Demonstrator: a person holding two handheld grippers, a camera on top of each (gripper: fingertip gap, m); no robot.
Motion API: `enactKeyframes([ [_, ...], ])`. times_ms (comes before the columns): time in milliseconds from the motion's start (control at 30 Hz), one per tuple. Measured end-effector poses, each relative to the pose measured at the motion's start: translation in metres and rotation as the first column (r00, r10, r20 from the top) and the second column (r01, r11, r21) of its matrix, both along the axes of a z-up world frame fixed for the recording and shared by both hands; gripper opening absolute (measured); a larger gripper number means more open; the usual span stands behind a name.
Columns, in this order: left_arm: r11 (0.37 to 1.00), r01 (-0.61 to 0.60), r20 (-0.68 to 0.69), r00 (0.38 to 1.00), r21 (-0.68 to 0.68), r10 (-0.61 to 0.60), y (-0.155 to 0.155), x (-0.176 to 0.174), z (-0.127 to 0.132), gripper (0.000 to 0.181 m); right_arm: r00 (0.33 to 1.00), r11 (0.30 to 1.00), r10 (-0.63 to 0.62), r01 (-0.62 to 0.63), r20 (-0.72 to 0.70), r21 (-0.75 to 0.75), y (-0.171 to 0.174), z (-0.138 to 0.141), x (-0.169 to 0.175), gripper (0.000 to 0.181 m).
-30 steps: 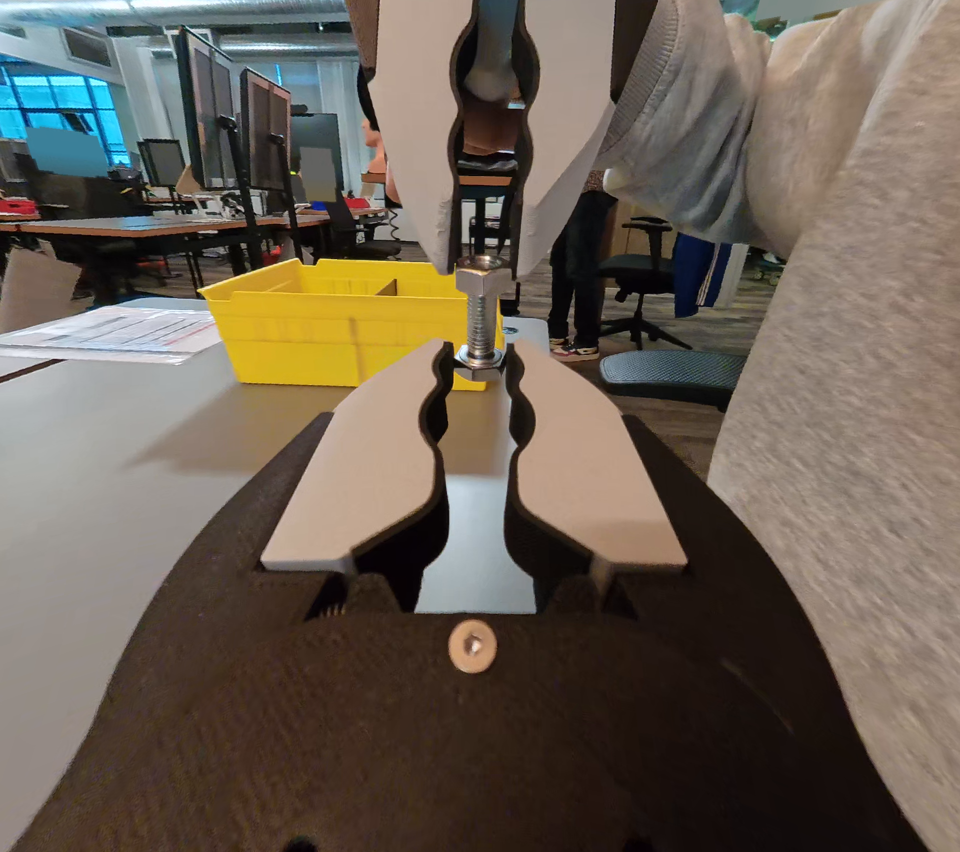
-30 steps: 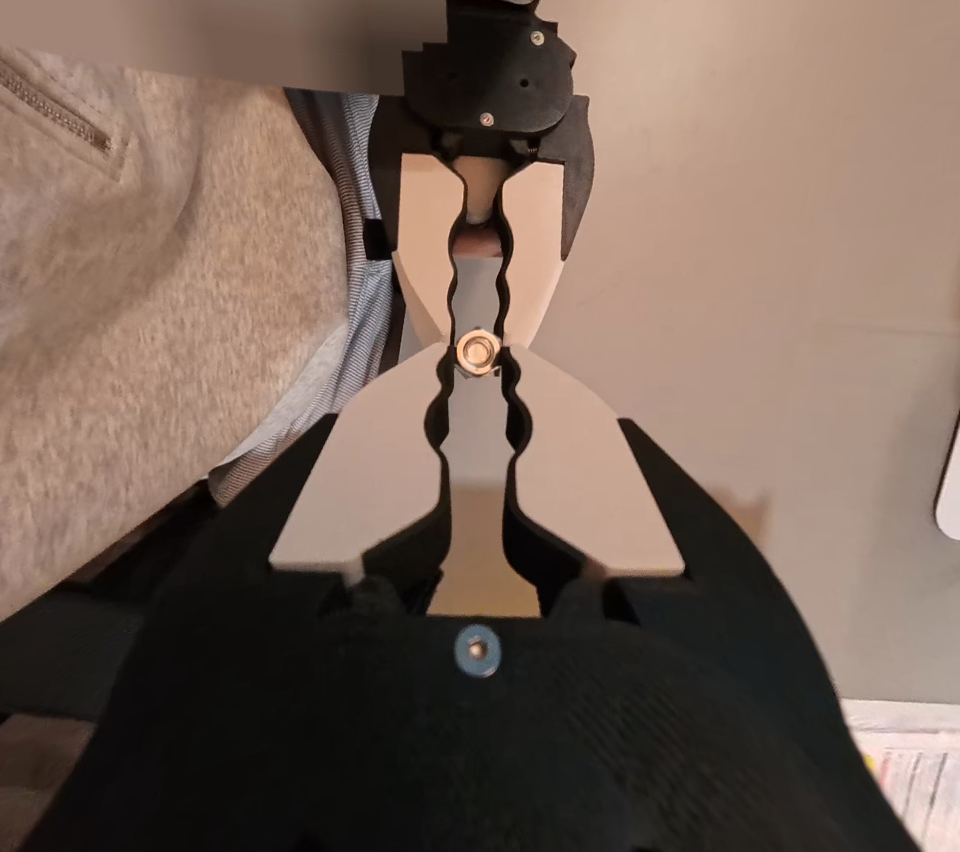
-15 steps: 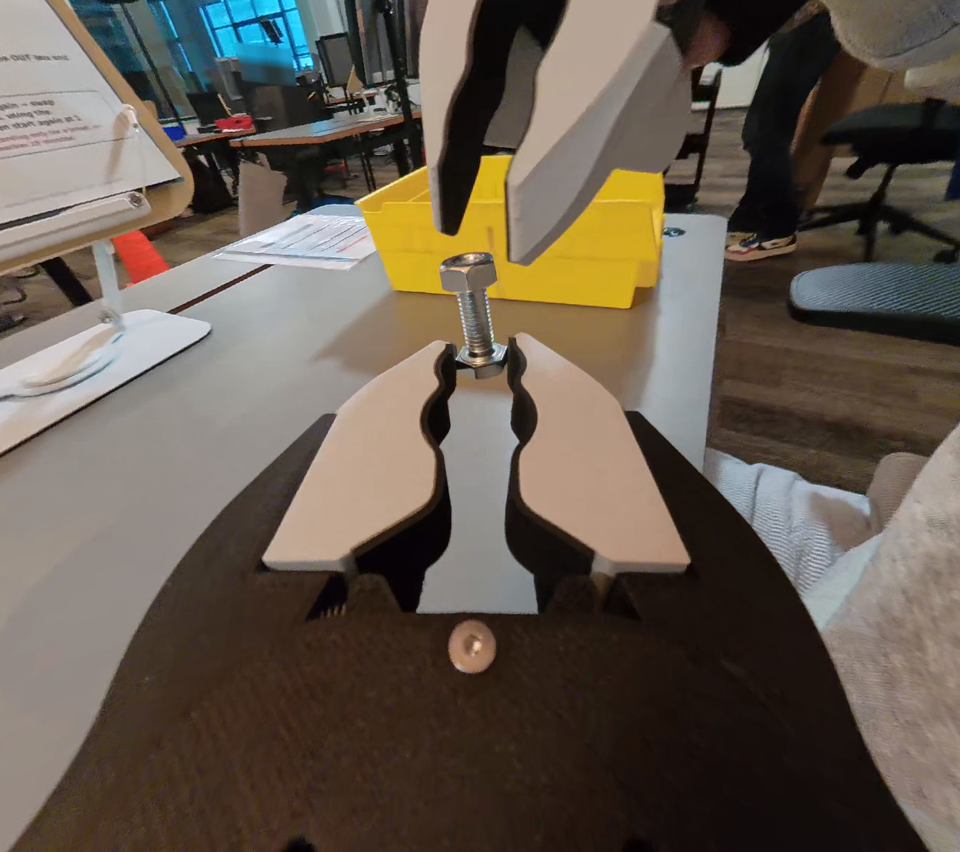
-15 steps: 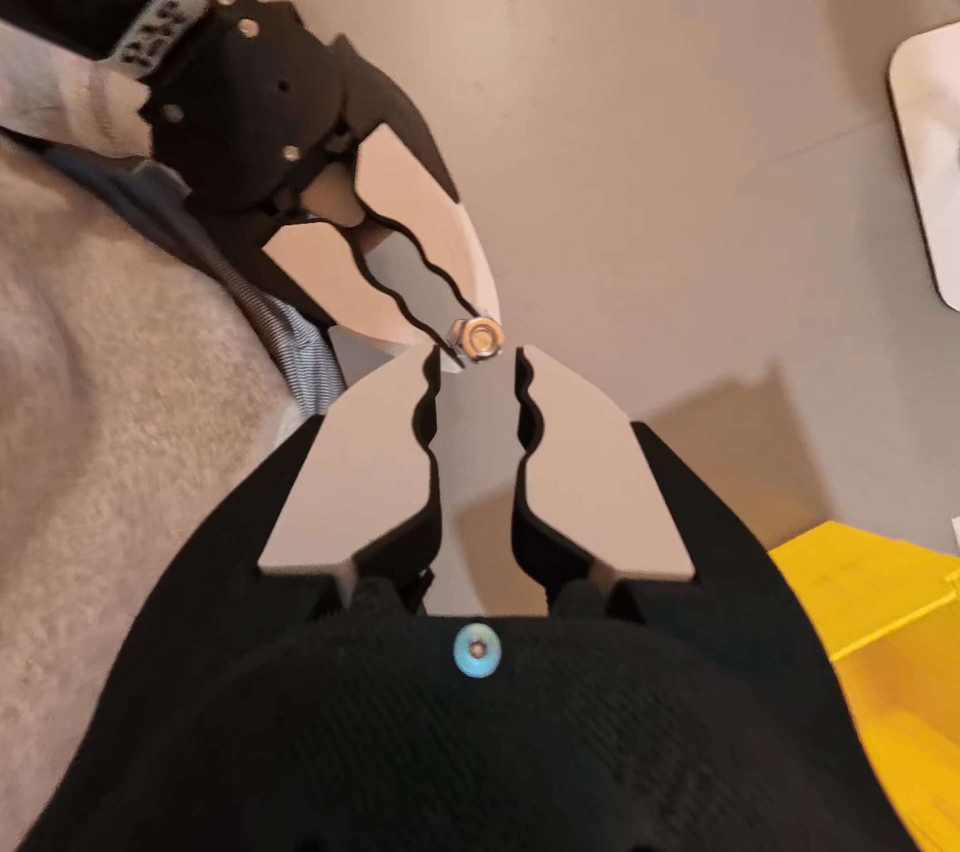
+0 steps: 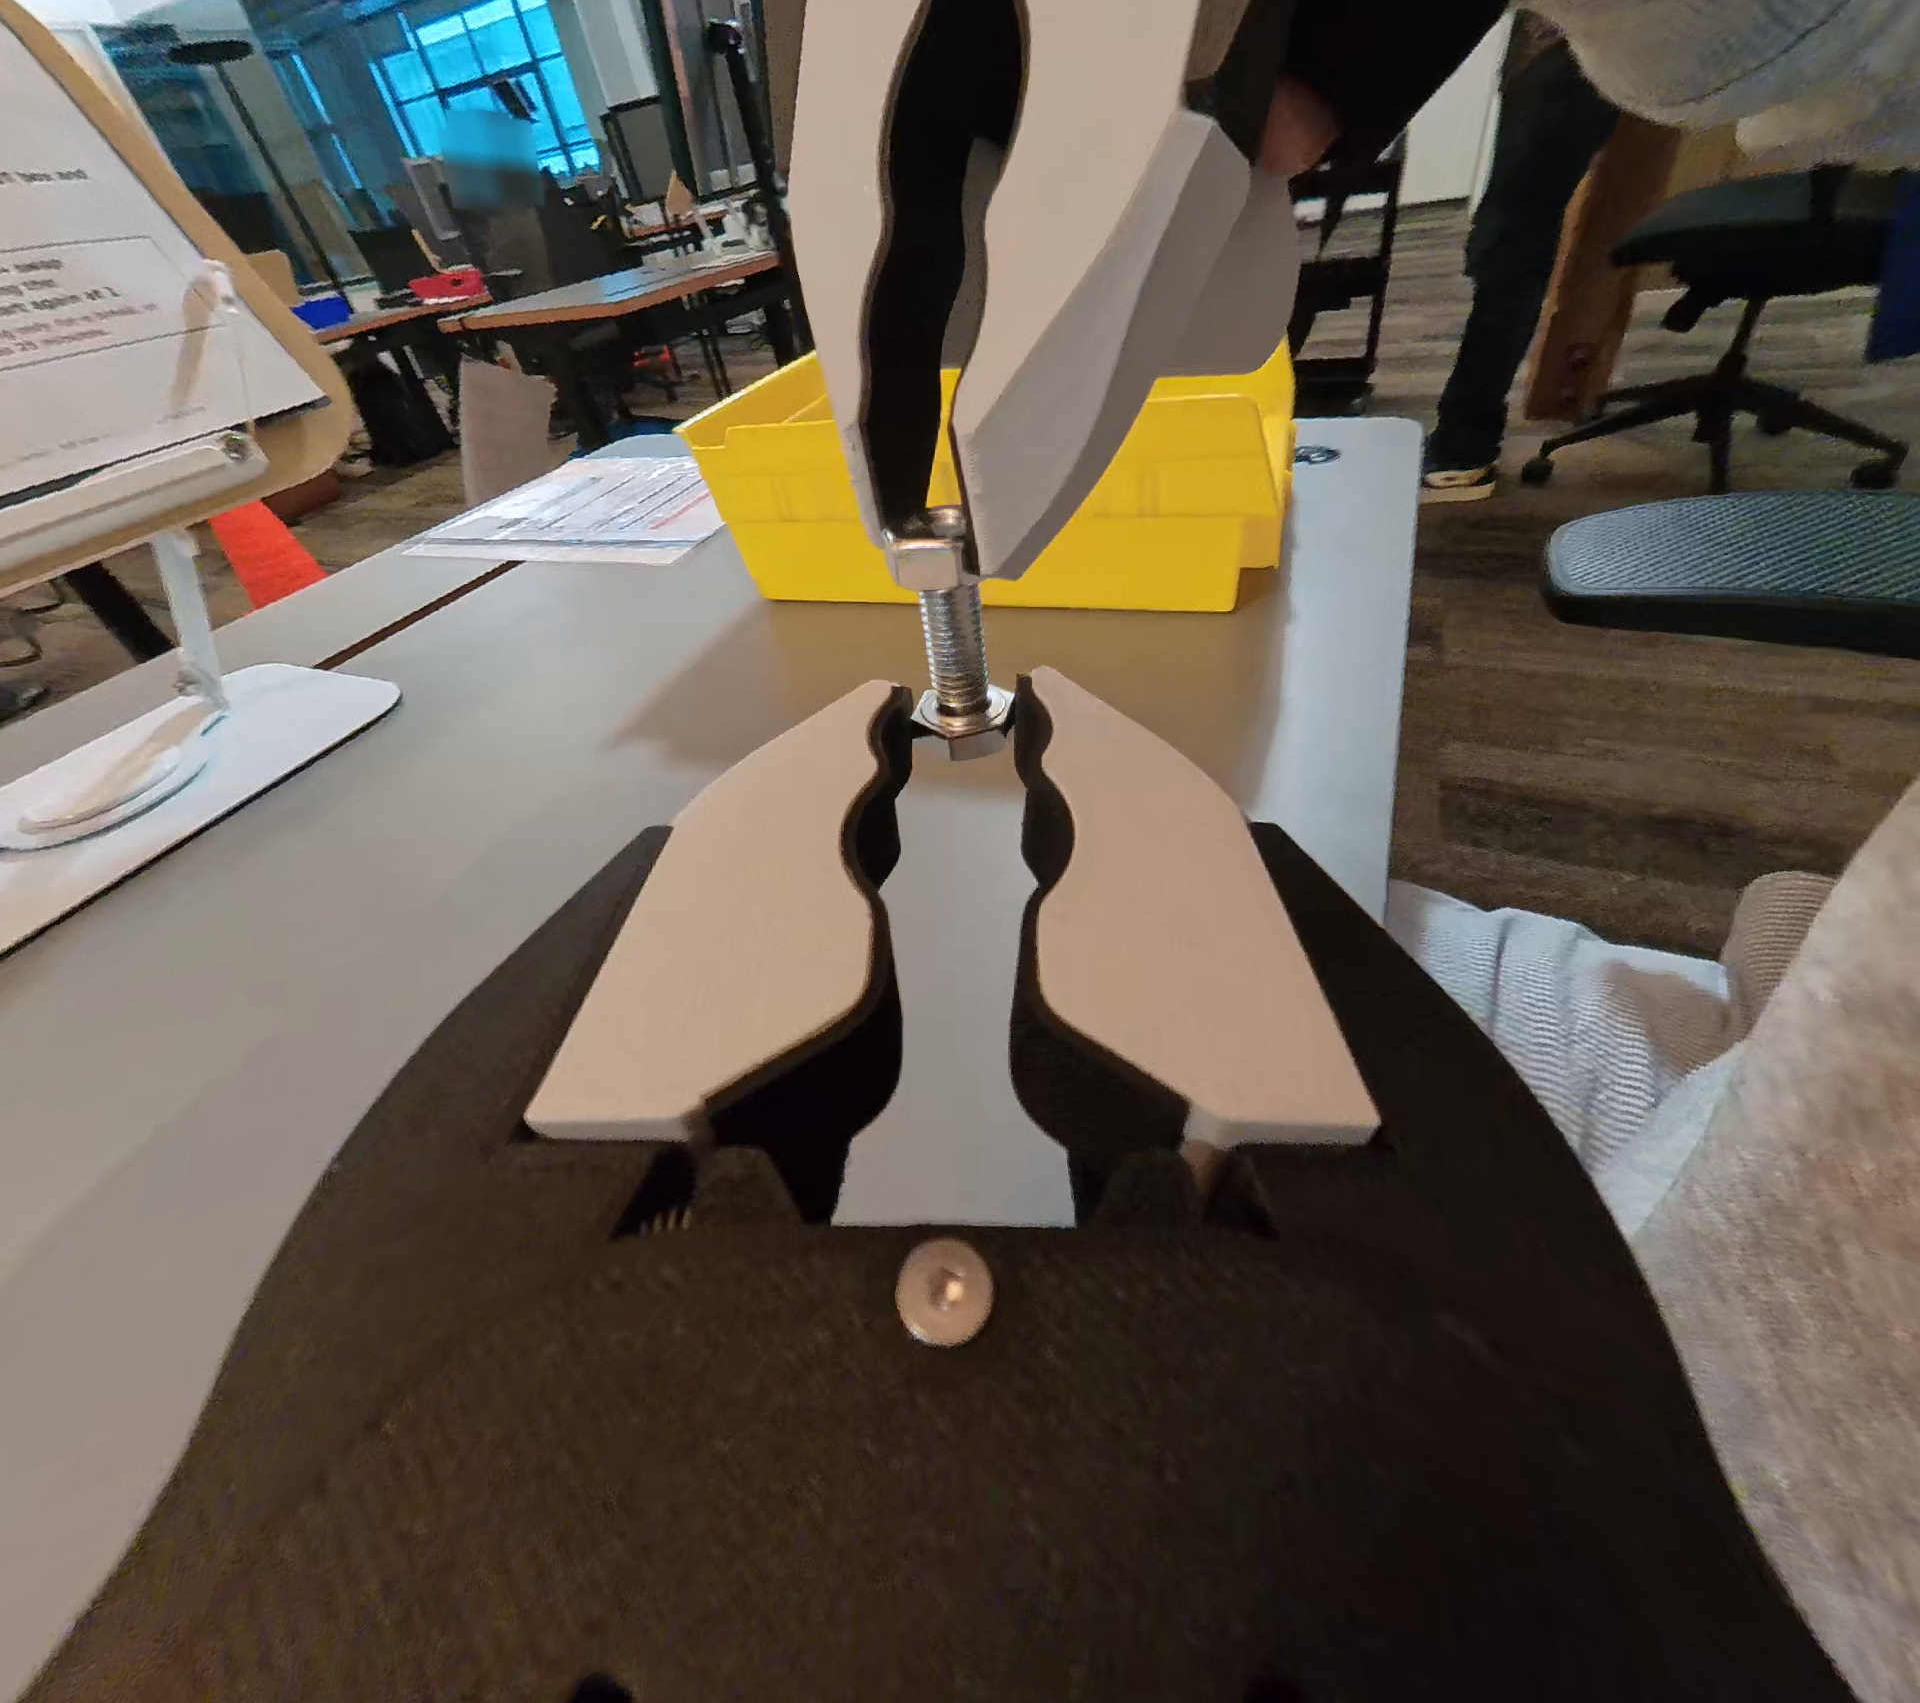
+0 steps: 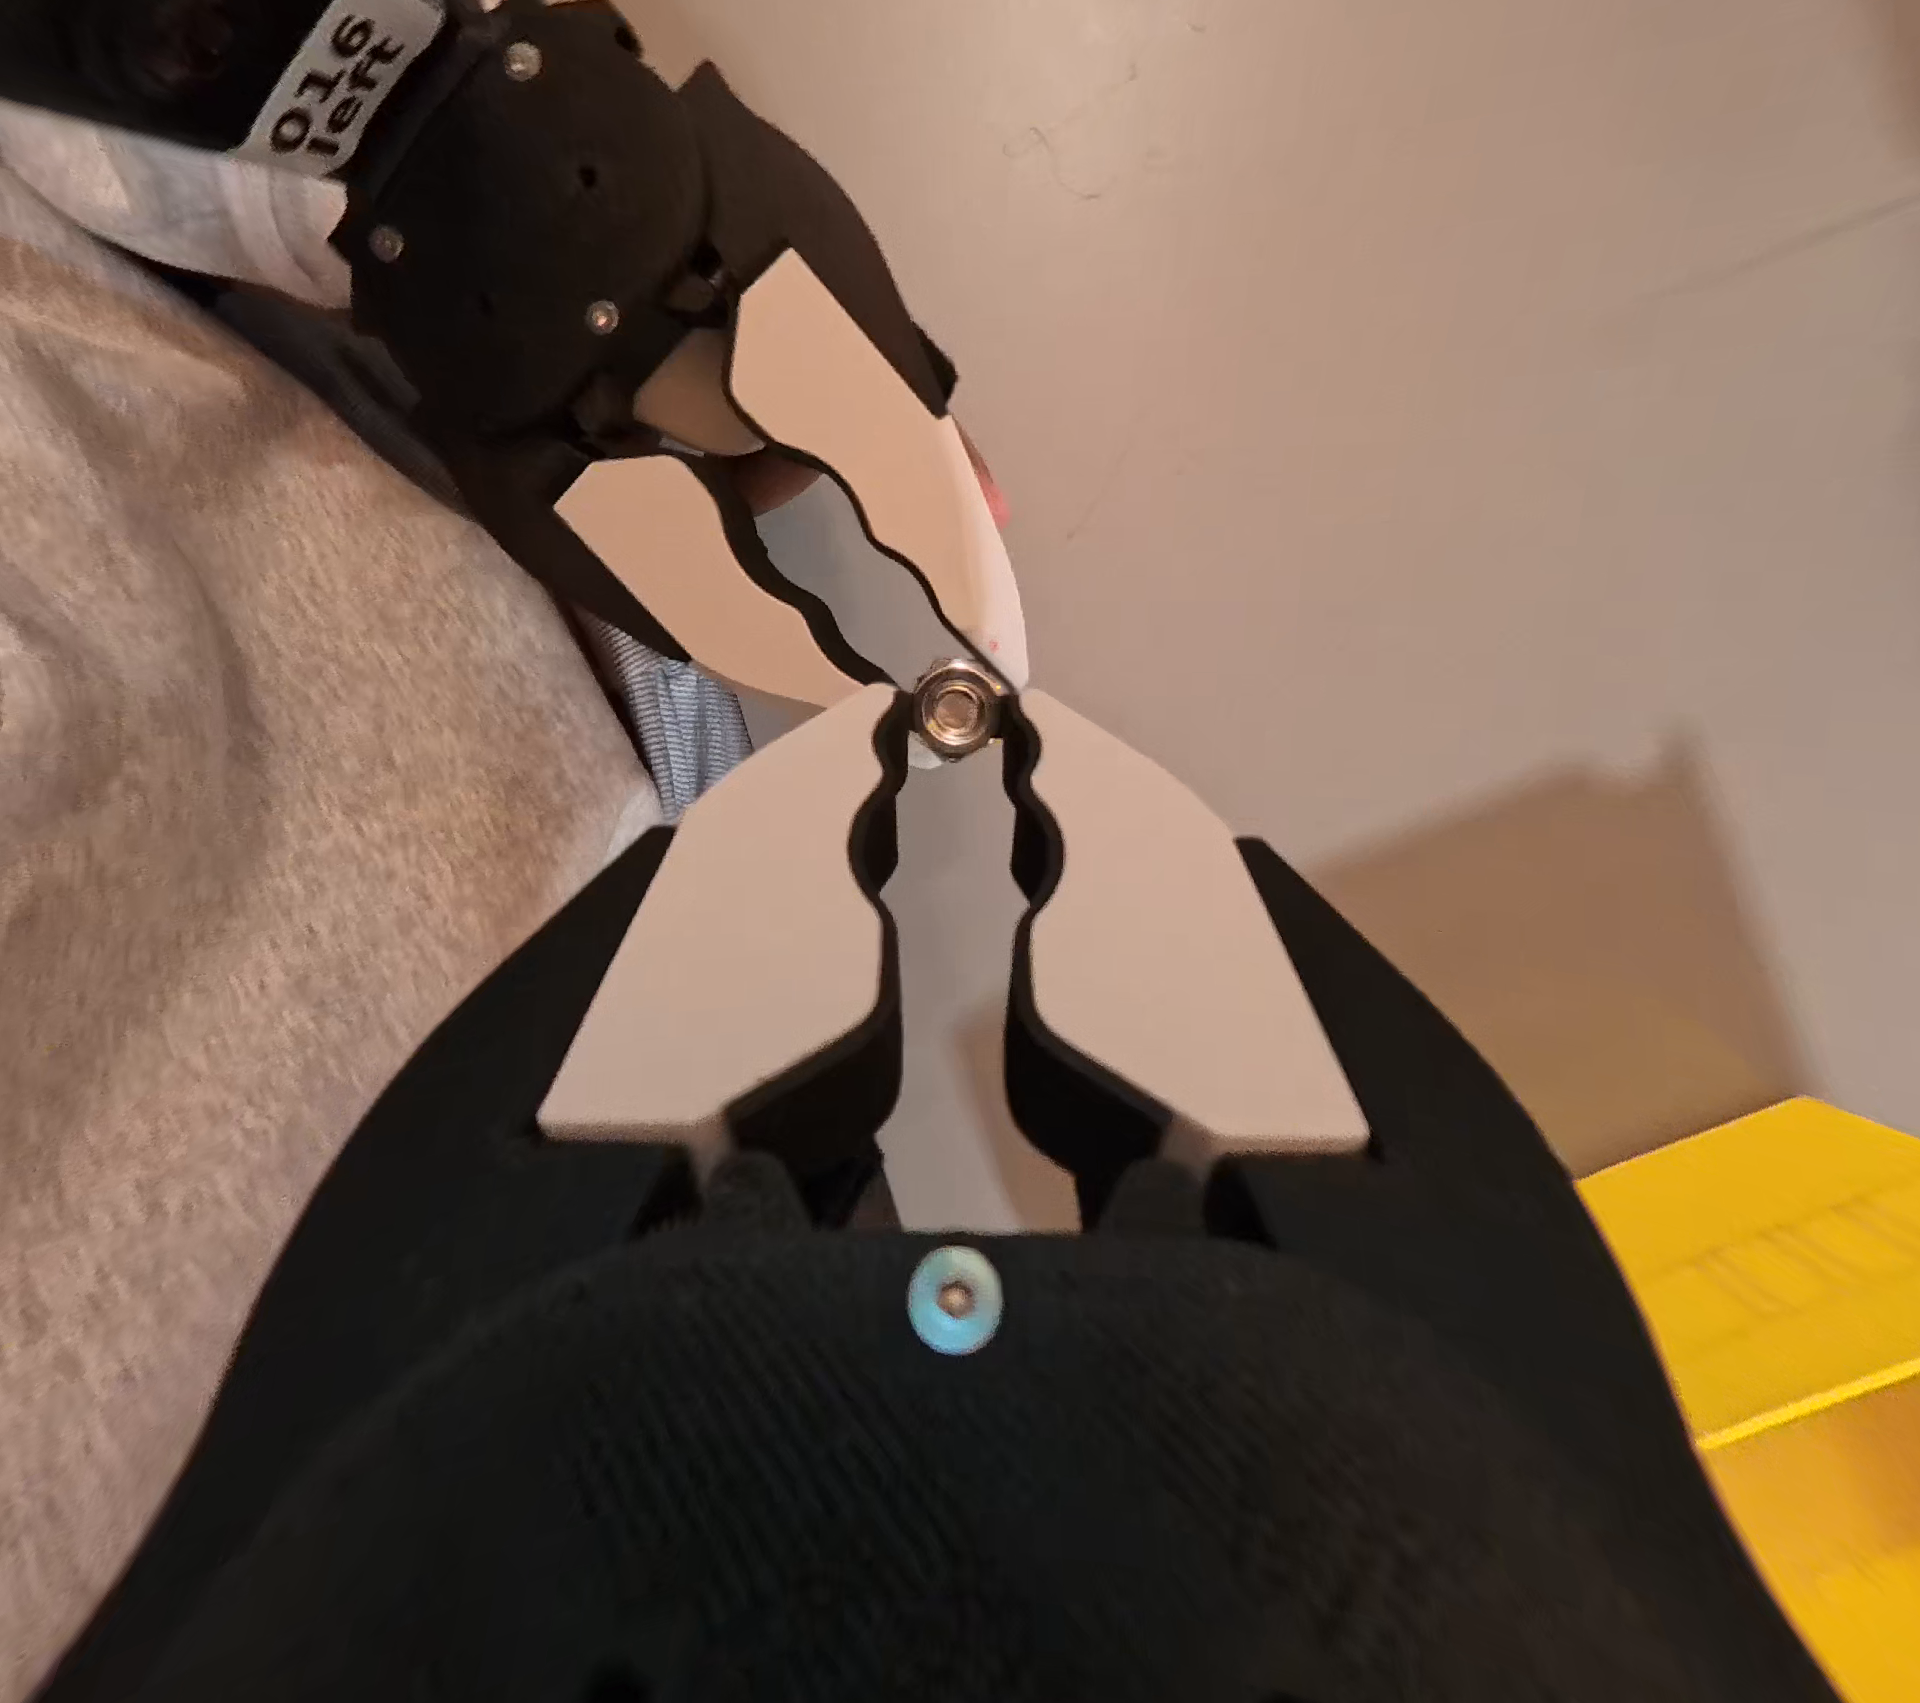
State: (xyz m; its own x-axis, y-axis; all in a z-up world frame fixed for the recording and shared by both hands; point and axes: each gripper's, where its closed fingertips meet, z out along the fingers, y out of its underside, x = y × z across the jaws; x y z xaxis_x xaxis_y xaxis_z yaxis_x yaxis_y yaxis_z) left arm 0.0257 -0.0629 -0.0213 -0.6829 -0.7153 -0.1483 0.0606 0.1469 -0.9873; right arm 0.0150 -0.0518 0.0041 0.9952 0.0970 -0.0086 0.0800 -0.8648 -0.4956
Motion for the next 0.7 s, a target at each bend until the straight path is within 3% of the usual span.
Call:
enactKeyframes([
  [133,0.98,0.157,-0.016,0.987,-0.125,-0.16,-0.01,-0.012,0.005,0.02,0.982,0.981,0.19,-0.19,0.013,-0.028,-0.007,0.004,-0.013,0.017],
  [267,0.909,0.355,-0.019,0.93,-0.219,-0.368,-0.026,-0.035,0.01,0.019,0.887,0.888,0.46,-0.46,0.034,-0.003,-0.018,0.008,-0.037,0.017],
  [400,0.824,0.505,-0.033,0.848,-0.258,-0.53,-0.037,-0.058,0.009,0.019,0.813,0.813,0.582,-0.581,0.006,0.035,-0.027,0.008,-0.059,0.017],
  [500,0.777,0.561,-0.061,0.798,-0.286,-0.599,-0.041,-0.067,0.007,0.019,0.792,0.791,0.611,-0.611,0.002,0.037,-0.032,0.006,-0.065,0.017],
  [600,0.818,0.512,-0.069,0.836,-0.264,-0.545,-0.039,-0.058,0.004,0.019,0.832,0.832,0.554,-0.554,0.031,0.013,-0.031,0.002,-0.055,0.018],
  [667,0.87,0.43,-0.088,0.883,-0.239,-0.461,-0.035,-0.044,0.001,0.019,0.88,0.88,0.474,-0.474,0.028,-0.012,-0.03,-0.003,-0.046,0.051],
  [700,0.896,0.383,-0.097,0.906,-0.226,-0.412,-0.031,-0.036,-0.002,0.019,0.903,0.903,0.429,-0.429,0.014,-0.018,-0.029,-0.005,-0.041,0.056],
])
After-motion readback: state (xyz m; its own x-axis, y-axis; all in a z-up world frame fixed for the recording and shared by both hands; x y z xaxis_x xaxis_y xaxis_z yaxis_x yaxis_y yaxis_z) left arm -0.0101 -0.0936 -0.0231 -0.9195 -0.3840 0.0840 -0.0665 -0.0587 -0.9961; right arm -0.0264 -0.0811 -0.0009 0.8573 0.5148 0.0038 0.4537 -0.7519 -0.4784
